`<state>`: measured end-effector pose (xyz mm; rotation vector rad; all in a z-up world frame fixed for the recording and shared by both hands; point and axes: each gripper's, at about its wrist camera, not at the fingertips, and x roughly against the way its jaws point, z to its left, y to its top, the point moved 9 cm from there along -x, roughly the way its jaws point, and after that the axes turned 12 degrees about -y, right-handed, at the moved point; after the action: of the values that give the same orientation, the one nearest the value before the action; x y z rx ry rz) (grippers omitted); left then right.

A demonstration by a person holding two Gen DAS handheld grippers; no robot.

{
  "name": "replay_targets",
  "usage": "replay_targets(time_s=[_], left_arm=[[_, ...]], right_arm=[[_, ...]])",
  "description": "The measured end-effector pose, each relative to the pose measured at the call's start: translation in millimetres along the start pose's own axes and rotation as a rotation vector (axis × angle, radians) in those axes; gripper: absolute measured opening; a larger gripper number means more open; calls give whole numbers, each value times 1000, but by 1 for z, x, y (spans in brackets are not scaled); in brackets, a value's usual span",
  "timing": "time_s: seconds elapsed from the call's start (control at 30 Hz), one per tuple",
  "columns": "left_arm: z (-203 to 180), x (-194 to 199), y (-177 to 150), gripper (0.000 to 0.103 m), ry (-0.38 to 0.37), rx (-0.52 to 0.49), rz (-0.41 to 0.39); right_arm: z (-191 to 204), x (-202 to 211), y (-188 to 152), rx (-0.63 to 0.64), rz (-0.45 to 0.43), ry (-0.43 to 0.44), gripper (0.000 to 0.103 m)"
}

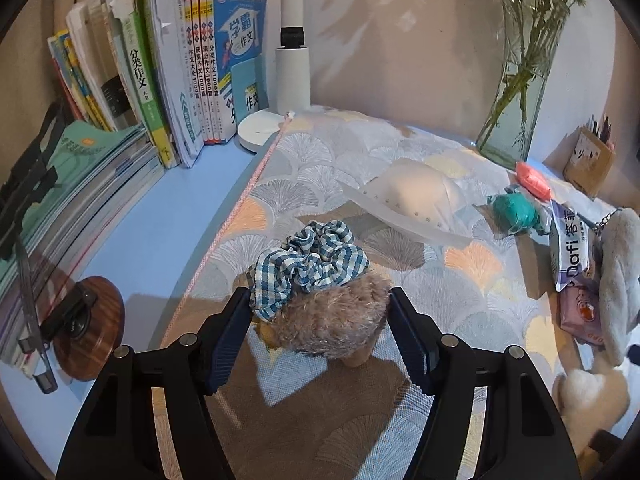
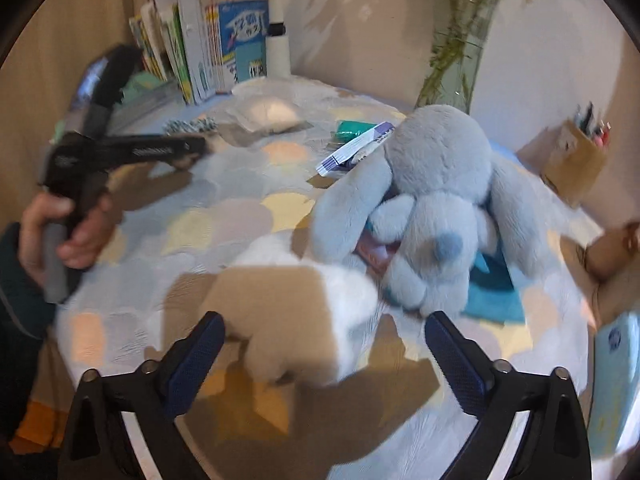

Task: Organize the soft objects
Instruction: 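Grasp the hedgehog plush with scrunchie with left tool while right tool grasps white fluffy plush, then carry both plushes to the glass bowl and open both tools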

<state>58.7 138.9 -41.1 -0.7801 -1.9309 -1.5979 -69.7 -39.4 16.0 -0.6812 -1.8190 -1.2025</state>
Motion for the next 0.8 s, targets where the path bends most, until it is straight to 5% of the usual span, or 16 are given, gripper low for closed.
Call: replay_targets(time_s=[0.1,0.2,0.37,0.5,0.8], left_arm=[[1,-1,0,67,-2,4,2],[0,0,0,63,0,-2,-3],[-1,0,-1,54,1,-16,-4],[-8,5,1,44,-14,-47,-16],[-57,58,1,43,-171,-71,-85]], right_arm=[[9,-10,6,0,-8,57,86],[21,-10,4,2,-22,136,62],[30,7,-6,19,-48,125,50],[29,19,-17,-47,-49,180,47],[-3,59,-22,-153,-117,147,46]])
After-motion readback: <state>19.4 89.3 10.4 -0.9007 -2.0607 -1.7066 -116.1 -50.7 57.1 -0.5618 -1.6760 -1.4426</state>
